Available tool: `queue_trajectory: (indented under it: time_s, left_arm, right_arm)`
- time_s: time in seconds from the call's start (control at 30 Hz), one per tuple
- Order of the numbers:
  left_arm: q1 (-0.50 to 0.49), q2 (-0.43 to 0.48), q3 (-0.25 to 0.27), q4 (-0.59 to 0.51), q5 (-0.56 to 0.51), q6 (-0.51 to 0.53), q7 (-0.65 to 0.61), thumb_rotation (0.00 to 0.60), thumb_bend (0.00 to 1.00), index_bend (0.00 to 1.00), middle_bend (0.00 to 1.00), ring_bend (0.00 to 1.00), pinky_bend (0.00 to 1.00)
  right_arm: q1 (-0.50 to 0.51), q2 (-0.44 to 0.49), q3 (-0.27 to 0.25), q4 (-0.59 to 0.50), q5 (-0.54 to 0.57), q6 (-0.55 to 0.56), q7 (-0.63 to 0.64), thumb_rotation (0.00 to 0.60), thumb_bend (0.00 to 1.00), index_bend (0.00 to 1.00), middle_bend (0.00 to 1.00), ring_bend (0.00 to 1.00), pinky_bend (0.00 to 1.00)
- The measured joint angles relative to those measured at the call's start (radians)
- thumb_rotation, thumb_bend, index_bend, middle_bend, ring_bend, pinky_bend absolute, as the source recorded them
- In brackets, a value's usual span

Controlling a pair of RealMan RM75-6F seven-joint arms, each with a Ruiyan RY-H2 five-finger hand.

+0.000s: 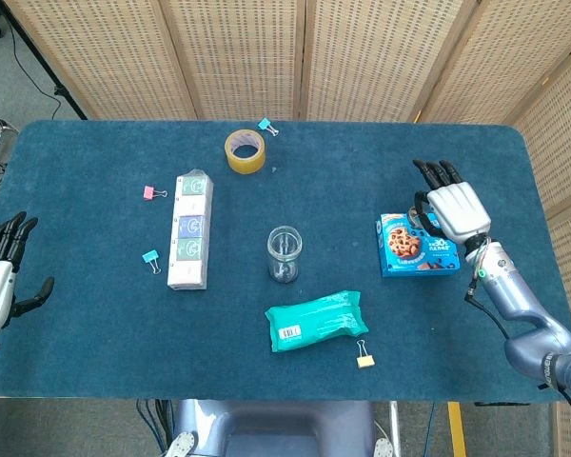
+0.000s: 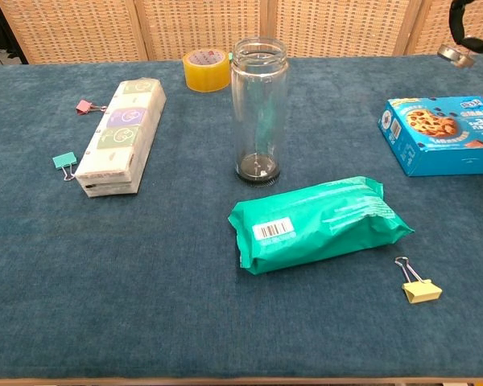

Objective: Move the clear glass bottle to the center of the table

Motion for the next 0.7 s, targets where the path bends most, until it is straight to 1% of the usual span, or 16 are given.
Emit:
queue_trajectory:
  time_s: [0.2,0.4,0.53,0.7]
  left_arm:
    - [-0.007,0.012,0.002,0.008,0.004,-0.033,-0.048,0.6,0.34,0.0,0.0,0.0,0.0]
    - [-0.018,0.021,0.005,0.012,0.011,-0.061,-0.086,0.6,0.34,0.0,0.0,0.0,0.0]
    - [-0.022,0.033,0.003,0.012,0.018,-0.07,-0.132,0.6,0.34,0.0,0.0,0.0,0.0]
    - [-0.014,0.051,0.009,0.011,0.041,-0.063,-0.163,0.6,0.34,0.0,0.0,0.0,0.0]
  right_arm:
    - [-0.01,0.107,0.033,-0.212,0.03,0.038,-0.131,0.6,0.57,0.62,0.0,0.0,0.0]
    - [-0.006,0.18,0.069,-0.396,0.061,0.065,-0.253,0.6,0.58,0.62,0.0,0.0,0.0]
    - [0.007,0.203,0.086,-0.488,0.088,0.072,-0.34,0.6,0.58,0.62,0.0,0.0,0.0]
    - [0.041,0.202,0.103,-0.577,0.146,0.065,-0.445,0.6,0.58,0.62,0.0,0.0,0.0]
